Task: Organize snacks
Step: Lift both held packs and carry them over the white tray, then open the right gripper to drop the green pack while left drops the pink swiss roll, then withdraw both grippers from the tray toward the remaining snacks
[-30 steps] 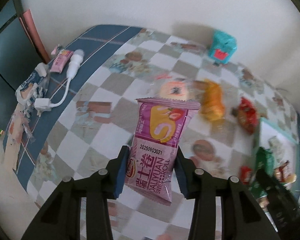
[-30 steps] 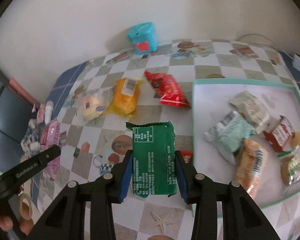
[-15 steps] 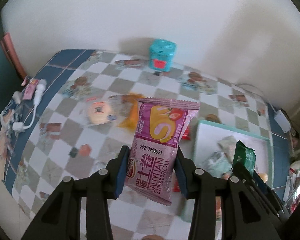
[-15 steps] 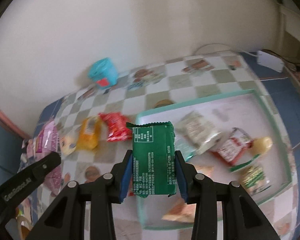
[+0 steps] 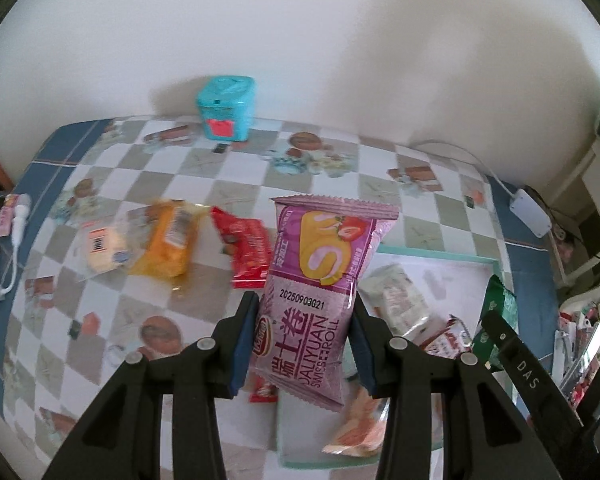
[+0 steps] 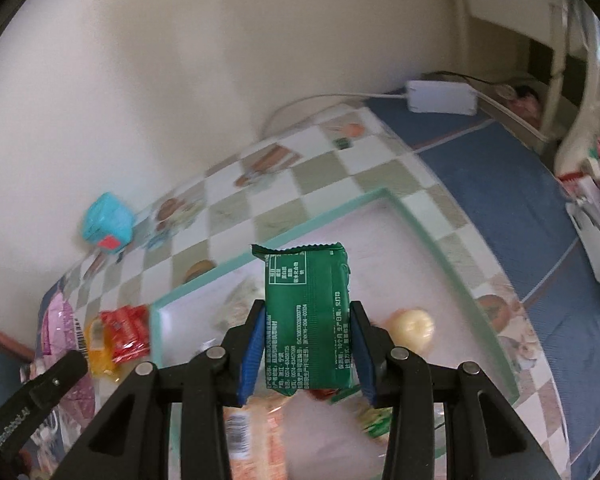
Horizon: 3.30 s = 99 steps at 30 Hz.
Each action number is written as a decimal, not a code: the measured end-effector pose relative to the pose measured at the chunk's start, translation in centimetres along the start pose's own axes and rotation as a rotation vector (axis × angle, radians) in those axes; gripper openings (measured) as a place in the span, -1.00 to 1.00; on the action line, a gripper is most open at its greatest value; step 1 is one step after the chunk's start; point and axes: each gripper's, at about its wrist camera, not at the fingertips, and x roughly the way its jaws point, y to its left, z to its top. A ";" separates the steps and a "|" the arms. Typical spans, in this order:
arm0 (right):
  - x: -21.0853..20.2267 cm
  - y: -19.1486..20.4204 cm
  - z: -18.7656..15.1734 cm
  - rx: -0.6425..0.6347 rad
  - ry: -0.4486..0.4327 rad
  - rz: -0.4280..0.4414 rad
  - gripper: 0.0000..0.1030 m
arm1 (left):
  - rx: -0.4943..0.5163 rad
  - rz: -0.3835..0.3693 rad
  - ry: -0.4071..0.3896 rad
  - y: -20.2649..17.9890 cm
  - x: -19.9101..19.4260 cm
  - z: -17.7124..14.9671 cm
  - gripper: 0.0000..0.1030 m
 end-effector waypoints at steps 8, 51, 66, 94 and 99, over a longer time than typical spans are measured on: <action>0.0 -2.0 0.3 0.049 -0.014 -0.039 -0.17 | 0.090 -0.066 -0.009 -4.6 1.7 -0.8 -0.13; -0.1 -2.3 0.6 0.066 0.045 -0.119 -0.08 | 0.031 -0.065 0.111 -3.1 3.5 -2.2 0.36; -1.8 -0.1 -0.6 -0.015 0.016 -0.166 0.60 | -0.158 0.062 0.134 5.1 3.8 -3.4 0.84; -4.5 14.4 -9.3 -0.367 0.028 -0.013 0.95 | -0.375 0.280 -0.006 19.6 -4.5 -6.7 0.85; -5.0 17.6 -11.2 -0.436 0.041 0.045 0.95 | -0.406 0.310 -0.006 22.1 -4.8 -7.4 0.85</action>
